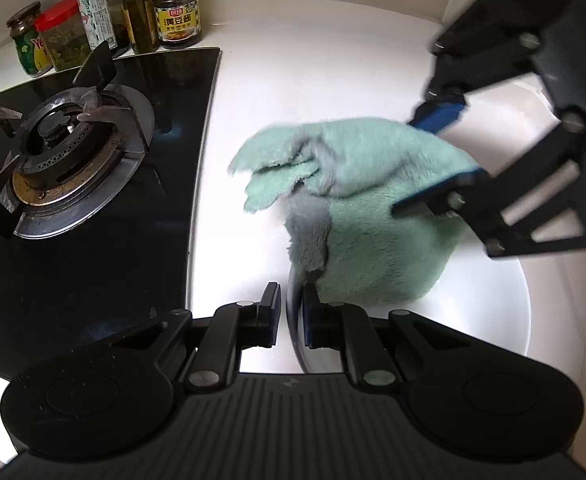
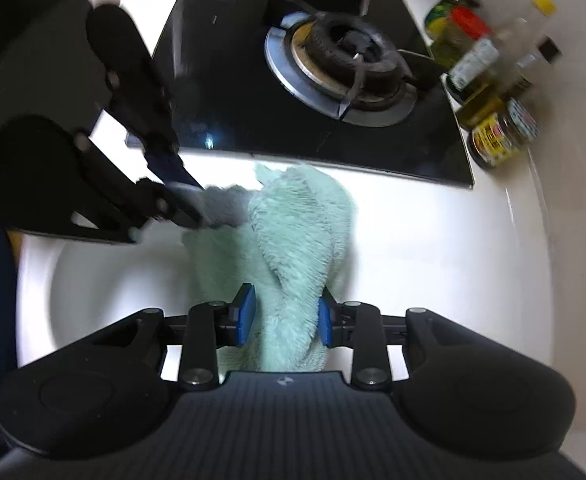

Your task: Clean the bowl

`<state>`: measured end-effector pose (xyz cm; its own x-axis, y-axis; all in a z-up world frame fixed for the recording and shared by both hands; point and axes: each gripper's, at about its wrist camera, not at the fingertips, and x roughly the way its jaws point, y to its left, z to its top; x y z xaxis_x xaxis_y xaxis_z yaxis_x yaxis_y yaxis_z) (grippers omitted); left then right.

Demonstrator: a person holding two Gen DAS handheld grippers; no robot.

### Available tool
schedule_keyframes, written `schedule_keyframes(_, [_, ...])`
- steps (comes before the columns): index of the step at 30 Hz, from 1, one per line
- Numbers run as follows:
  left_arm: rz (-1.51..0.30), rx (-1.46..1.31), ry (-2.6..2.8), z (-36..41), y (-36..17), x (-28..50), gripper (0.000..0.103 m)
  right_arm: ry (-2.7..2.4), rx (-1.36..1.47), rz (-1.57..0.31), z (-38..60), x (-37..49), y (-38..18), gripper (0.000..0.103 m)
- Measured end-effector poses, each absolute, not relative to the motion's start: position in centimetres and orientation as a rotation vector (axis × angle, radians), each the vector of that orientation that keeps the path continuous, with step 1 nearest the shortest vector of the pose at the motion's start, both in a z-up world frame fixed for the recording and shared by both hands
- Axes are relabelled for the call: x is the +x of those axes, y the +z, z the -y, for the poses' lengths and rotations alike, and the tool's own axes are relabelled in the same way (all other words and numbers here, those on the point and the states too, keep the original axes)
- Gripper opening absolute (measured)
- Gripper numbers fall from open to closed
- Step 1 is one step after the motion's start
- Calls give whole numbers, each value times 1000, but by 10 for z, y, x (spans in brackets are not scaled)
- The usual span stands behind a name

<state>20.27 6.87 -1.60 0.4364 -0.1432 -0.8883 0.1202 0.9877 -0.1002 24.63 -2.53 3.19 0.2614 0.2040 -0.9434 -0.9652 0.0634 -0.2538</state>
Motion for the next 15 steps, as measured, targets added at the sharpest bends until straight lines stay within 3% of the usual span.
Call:
schedule_keyframes(7, [-1108,-34,-161,-70,-17,204,11,1122,-1059,-847,35,246,61,27])
schedule_keyframes(15, [-1116,-26,-176,-70,-19,207,11,1191,-1138,-910,18,253,8,27])
